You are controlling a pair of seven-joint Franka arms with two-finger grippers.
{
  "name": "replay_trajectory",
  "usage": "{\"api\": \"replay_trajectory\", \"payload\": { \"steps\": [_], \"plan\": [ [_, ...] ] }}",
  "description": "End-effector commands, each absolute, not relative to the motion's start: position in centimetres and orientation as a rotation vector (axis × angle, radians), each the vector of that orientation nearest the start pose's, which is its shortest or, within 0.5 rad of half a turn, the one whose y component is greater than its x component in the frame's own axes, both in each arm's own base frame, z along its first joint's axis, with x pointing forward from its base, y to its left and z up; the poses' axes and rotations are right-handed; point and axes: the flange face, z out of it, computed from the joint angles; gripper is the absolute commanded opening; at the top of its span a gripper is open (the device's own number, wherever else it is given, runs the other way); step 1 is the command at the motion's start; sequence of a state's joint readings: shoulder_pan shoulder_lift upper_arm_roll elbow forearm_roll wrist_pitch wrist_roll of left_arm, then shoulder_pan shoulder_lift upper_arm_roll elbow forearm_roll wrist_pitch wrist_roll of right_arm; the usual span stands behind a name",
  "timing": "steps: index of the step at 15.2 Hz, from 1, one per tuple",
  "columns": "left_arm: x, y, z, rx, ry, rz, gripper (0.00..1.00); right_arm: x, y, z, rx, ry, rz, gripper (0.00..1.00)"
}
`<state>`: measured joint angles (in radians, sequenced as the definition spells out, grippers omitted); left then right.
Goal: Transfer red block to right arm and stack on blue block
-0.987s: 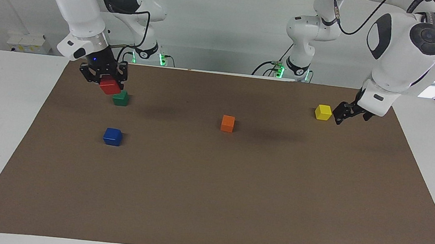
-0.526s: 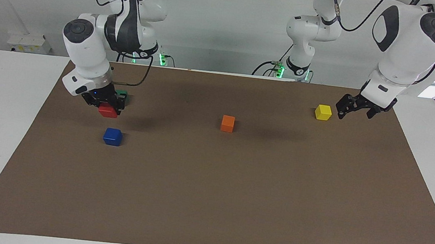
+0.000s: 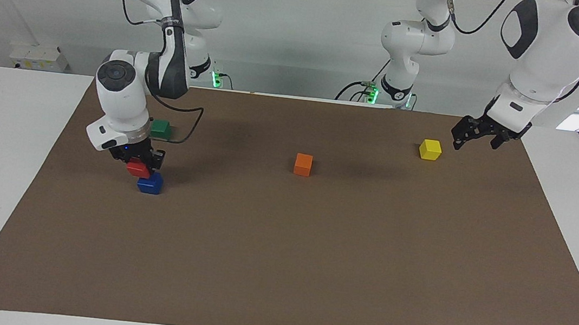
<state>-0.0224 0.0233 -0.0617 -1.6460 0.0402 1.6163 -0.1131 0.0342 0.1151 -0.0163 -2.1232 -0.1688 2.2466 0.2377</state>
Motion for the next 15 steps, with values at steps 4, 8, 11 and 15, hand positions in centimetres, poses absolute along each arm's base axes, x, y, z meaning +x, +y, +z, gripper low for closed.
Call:
{"api": "replay_trajectory", "payload": {
  "steps": [4, 8, 11, 15],
  "plan": [
    [55.6, -5.0, 56.8, -3.12, -0.003, 0.108, 1.0, 55.4, 1.2, 34.1, -3.263, 0.182, -0.156, 0.0],
    [55.9, -5.3, 56.7, -3.147, -0.014, 0.079, 1.0, 55.1, 1.3, 33.6, -3.255, 0.173, -0.182, 0.0],
    [55.8, -5.7, 56.8, -3.177, -0.022, 0.082, 1.0, 55.2, 0.6, 33.7, -3.25, 0.19, -0.204, 0.0],
    [55.9, -6.5, 56.9, -3.191, -0.01, 0.068, 1.0, 54.9, 0.1, 33.4, -3.249, 0.205, -0.196, 0.82]
  ]
}}
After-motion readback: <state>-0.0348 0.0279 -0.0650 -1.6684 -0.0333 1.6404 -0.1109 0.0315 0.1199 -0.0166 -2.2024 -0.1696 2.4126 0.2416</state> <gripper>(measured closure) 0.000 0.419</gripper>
